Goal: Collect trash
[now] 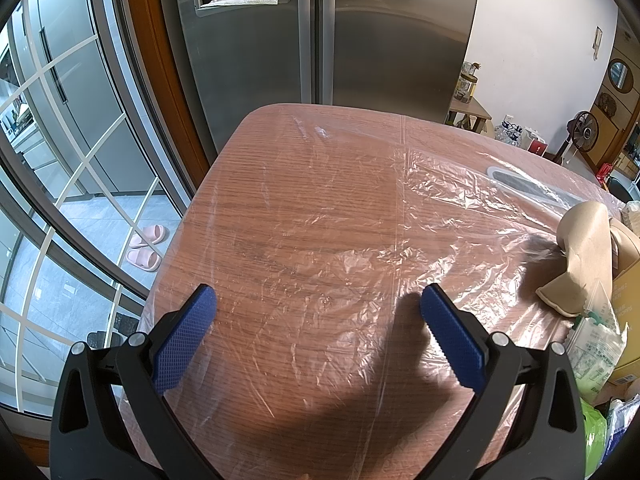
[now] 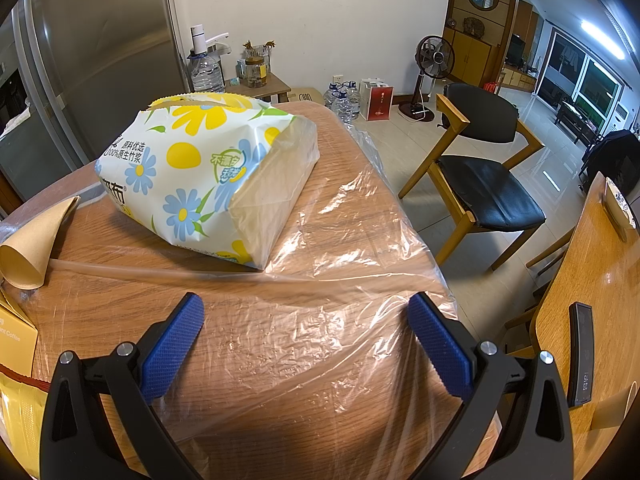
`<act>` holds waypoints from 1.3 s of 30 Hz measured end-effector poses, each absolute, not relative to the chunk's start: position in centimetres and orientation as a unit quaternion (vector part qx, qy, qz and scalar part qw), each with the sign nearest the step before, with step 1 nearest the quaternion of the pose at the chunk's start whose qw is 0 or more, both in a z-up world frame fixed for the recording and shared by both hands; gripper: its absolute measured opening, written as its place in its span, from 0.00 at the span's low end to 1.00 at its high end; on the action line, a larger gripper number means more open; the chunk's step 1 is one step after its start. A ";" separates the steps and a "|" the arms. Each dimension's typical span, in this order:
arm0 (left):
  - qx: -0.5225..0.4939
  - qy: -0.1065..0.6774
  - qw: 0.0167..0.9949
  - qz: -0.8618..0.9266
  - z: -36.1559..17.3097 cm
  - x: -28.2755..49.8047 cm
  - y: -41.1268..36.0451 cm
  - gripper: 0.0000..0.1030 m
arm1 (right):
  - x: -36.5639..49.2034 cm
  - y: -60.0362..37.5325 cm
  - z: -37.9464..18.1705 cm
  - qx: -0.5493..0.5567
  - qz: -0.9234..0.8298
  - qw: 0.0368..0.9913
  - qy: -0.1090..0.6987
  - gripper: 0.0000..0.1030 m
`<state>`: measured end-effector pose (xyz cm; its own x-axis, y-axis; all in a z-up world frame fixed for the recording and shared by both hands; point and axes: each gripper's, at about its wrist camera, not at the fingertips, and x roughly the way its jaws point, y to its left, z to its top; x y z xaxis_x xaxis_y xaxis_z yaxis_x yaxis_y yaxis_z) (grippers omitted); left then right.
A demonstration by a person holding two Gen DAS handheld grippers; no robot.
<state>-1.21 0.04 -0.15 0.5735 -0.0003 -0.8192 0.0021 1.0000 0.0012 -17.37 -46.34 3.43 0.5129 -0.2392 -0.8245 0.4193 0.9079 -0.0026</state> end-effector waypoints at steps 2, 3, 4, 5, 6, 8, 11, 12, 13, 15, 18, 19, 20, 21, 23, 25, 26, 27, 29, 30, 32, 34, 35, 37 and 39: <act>0.001 0.462 0.887 -0.001 -0.1 -1.2 0.1 0.99 | -17.4 -46.4 3.4 0.099 -0.190 0.864 0.455 0.96; 0.000 0.462 0.887 -0.001 -0.2 -1.2 0.1 0.99 | -17.4 -46.3 3.4 0.099 -0.191 0.864 0.455 0.96; 0.001 0.462 0.887 -0.001 -0.1 -1.2 0.0 0.99 | -17.4 -46.4 3.4 0.099 -0.191 0.864 0.455 0.96; 0.001 0.462 0.887 -0.001 -0.1 -1.2 0.0 0.99 | -17.4 -46.3 3.4 0.099 -0.191 0.864 0.455 0.96; 0.001 0.462 0.887 -0.001 -0.1 -1.2 0.0 0.99 | -17.4 -46.4 3.4 0.099 -0.191 0.864 0.455 0.96; 0.001 0.462 0.887 -0.001 -0.1 -1.2 0.0 0.99 | -17.4 -46.3 3.4 0.099 -0.191 0.864 0.455 0.96; 0.001 0.462 0.887 -0.001 -0.1 -1.1 0.0 0.99 | -17.4 -46.4 3.4 0.099 -0.191 0.864 0.455 0.96; 0.001 0.462 0.887 -0.001 -0.2 -1.2 0.0 0.99 | -17.4 -46.4 3.4 0.099 -0.191 0.864 0.455 0.96; 0.001 0.462 0.887 -0.001 -0.1 -1.2 0.0 0.99 | -17.4 -46.3 3.4 0.099 -0.190 0.864 0.455 0.96; 0.001 0.462 0.887 -0.001 -0.2 -1.2 0.1 0.99 | -17.4 -46.3 3.4 0.099 -0.191 0.864 0.455 0.96; 0.001 0.462 0.887 -0.001 -0.2 -1.2 0.0 0.99 | -17.4 -46.3 3.4 0.099 -0.191 0.864 0.455 0.96; 0.001 0.462 0.887 -0.001 -0.1 -1.1 0.0 0.99 | -17.3 -46.3 3.4 0.099 -0.191 0.864 0.455 0.96; 0.000 0.462 0.887 -0.001 -0.1 -1.2 0.0 0.99 | -17.3 -46.3 3.5 0.099 -0.191 0.864 0.455 0.96; 0.001 0.462 0.887 -0.002 -0.1 -1.2 0.0 0.99 | -17.3 -46.2 3.5 0.100 -0.189 0.864 0.456 0.96; 0.004 0.463 0.886 -0.009 -0.1 -0.7 0.2 0.99 | -17.2 -45.8 3.6 0.113 -0.178 0.860 0.465 0.96; -0.017 0.461 0.887 -0.016 0.9 -1.5 0.8 0.99 | -17.7 -45.0 5.0 0.124 -0.162 0.868 0.453 0.96; -0.023 0.457 0.889 -0.018 1.1 -1.6 0.7 0.99 | -17.8 -44.7 5.4 0.121 -0.162 0.871 0.448 0.96; -0.031 0.448 0.893 -0.026 2.0 -2.4 0.8 0.99 | -18.2 -43.9 6.4 0.114 -0.157 0.877 0.439 0.96; -0.021 0.437 0.898 -0.038 3.2 -3.6 0.4 0.99 | -19.2 -42.2 8.2 0.104 -0.142 0.888 0.424 0.96; -0.008 0.427 0.903 -0.048 4.0 -4.6 -0.1 0.99 | -19.8 -41.3 9.2 0.099 -0.135 0.894 0.416 0.96; 0.008 0.419 0.905 -0.076 5.0 -6.2 -1.2 0.99 | -20.9 -39.4 10.4 0.094 -0.116 0.900 0.408 0.96; 0.017 0.417 0.901 -0.117 5.8 -8.0 -2.7 0.99 | -21.8 -37.9 11.1 0.094 -0.093 0.905 0.404 0.96; 0.023 0.418 0.897 -0.142 6.2 -9.1 -3.7 0.99 | -22.4 -36.8 11.5 0.095 -0.079 0.906 0.404 0.96; 0.037 0.421 0.886 -0.188 6.5 -11.1 -5.5 0.99 | -23.3 -35.5 11.8 0.109 -0.056 0.907 0.403 0.96; 0.052 0.425 0.877 -0.218 6.2 -12.7 -7.2 0.99 | -24.0 -33.9 11.7 0.125 -0.023 0.904 0.409 0.96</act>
<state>-12.74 -7.23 6.20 0.5426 -0.3386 -0.7688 0.4275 0.8991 -0.0942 -23.99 -33.95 11.74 0.6651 0.0596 -0.7444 0.1440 0.9678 0.2062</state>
